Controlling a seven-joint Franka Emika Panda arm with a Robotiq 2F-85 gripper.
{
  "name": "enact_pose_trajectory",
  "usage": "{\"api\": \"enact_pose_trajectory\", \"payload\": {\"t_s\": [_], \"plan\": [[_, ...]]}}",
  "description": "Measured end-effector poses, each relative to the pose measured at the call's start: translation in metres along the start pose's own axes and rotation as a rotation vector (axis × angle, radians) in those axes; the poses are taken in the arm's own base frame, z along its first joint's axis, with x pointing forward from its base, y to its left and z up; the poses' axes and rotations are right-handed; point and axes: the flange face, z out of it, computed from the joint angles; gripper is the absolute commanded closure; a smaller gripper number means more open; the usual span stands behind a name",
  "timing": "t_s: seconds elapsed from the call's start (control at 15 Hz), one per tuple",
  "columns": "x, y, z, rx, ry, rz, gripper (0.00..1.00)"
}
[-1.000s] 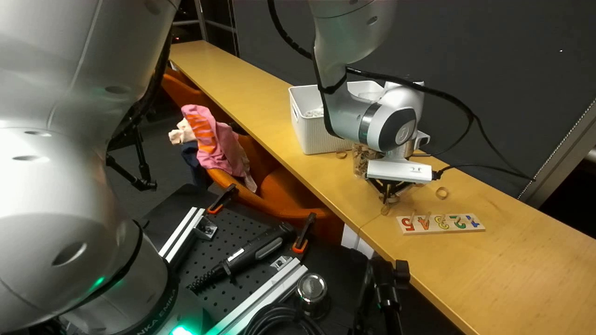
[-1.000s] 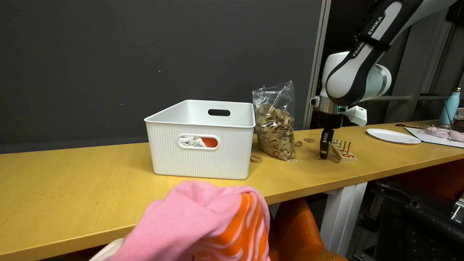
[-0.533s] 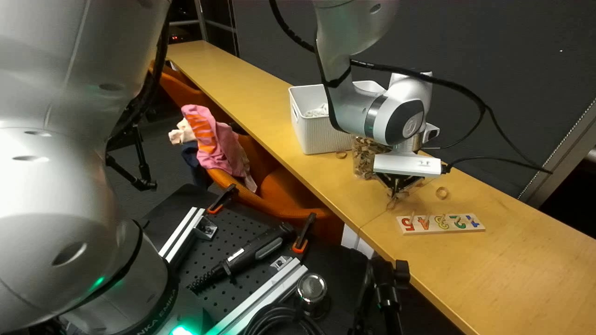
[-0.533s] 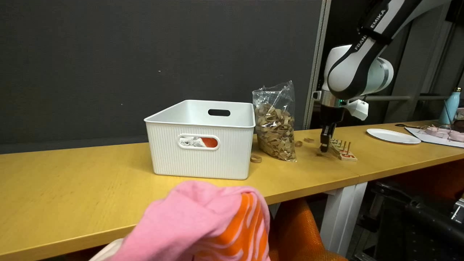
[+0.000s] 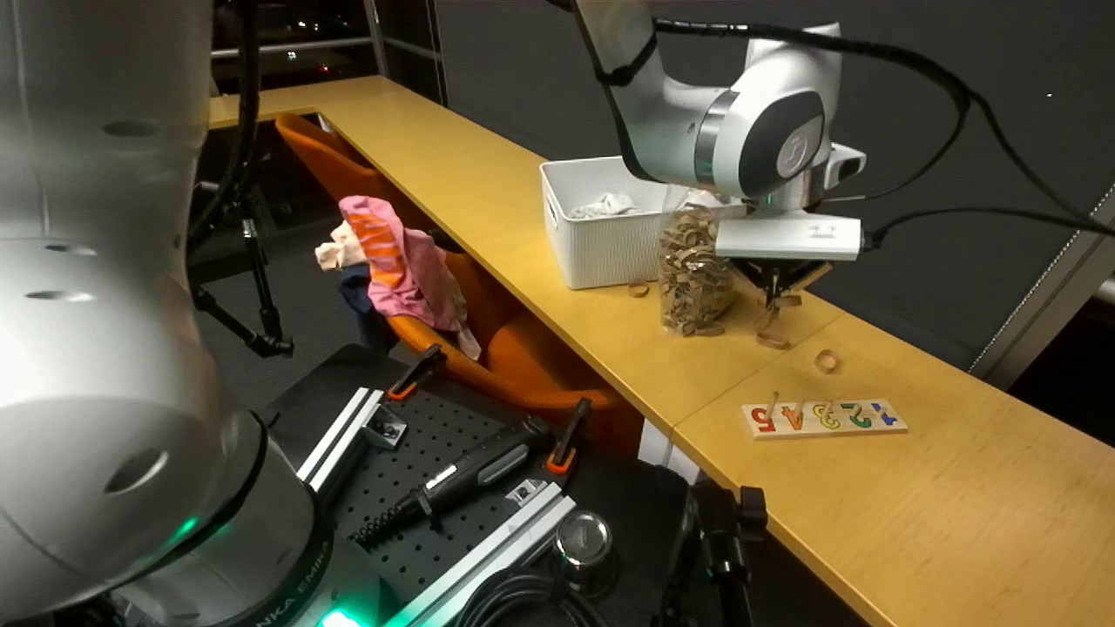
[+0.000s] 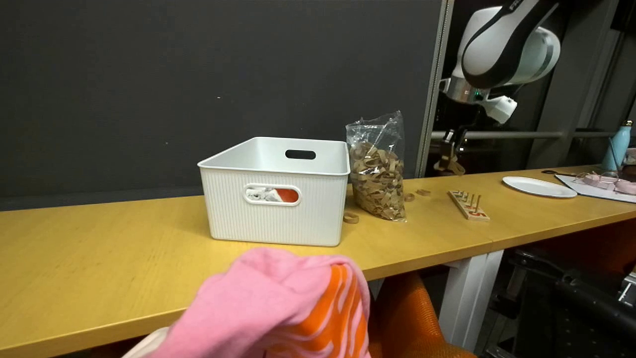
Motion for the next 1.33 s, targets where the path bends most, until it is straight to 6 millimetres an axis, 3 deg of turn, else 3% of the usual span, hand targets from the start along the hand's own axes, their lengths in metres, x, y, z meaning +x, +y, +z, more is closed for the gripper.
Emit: {"api": "enact_pose_trajectory", "payload": {"t_s": [0.2, 0.4, 0.6, 0.73, 0.93, 1.13, 1.33], "plan": [[0.015, 0.002, -0.061, -0.063, 0.077, 0.036, 0.99], [0.034, -0.007, -0.121, -0.126, 0.164, 0.05, 0.99], [0.052, -0.028, -0.155, -0.156, 0.224, 0.036, 0.99], [0.065, -0.044, -0.16, -0.156, 0.241, 0.017, 0.99], [0.082, -0.063, -0.15, -0.147, 0.239, -0.021, 0.99], [0.097, -0.069, -0.132, -0.148, 0.228, -0.046, 0.99], [0.114, -0.077, -0.126, -0.162, 0.235, -0.08, 0.99]]}}
